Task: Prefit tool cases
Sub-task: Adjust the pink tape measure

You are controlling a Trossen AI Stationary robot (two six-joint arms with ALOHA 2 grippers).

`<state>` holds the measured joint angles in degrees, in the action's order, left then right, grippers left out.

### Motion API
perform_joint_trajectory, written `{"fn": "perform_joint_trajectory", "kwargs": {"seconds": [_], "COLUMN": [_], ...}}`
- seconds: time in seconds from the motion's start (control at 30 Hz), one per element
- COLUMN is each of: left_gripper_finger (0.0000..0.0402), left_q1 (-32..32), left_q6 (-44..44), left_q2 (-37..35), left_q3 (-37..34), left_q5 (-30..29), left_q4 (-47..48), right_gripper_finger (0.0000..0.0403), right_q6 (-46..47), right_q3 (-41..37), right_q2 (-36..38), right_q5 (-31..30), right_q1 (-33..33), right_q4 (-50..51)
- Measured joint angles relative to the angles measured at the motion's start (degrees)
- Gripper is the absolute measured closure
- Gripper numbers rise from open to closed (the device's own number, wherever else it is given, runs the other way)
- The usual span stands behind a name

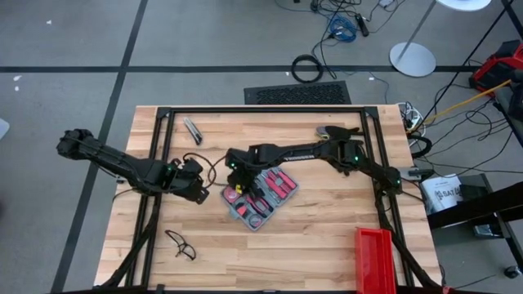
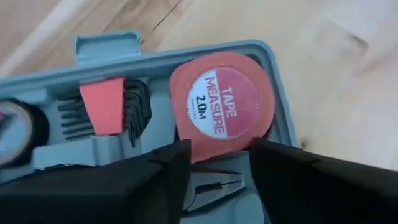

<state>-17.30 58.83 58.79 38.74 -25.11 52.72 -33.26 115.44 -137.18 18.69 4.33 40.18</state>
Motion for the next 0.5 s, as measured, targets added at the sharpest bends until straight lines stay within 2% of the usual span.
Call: {"fn": "perform_joint_trajectory", "kwargs": {"seconds": [0.23,0.37,0.5], "left_gripper_finger": [0.0290,0.0290,0.0290], "left_q1": [-1.3,-1.8,-2.4], "left_q6": [0.9,0.9,0.9], "left_q2": [0.0,0.1,0.1], "left_q3": [0.0,0.0,0.0], "left_q5": [-0.9,-1.1,-1.8], "left_q4": [0.0,-1.2,-1.8], "right_gripper_finger": [0.0198,0.0195,0.0212], "right_q6": [-1.7,1.0,3.5], "right_q3": [0.3,0.4,0.4], "right_q2": [-1.8,-4.0,-5.8], "right_q5": [-5.1,-4.5,-4.6], "right_q1": [-2.3,-2.4,-2.5], "right_q4": [-1.8,-2.7,-3.0]}}
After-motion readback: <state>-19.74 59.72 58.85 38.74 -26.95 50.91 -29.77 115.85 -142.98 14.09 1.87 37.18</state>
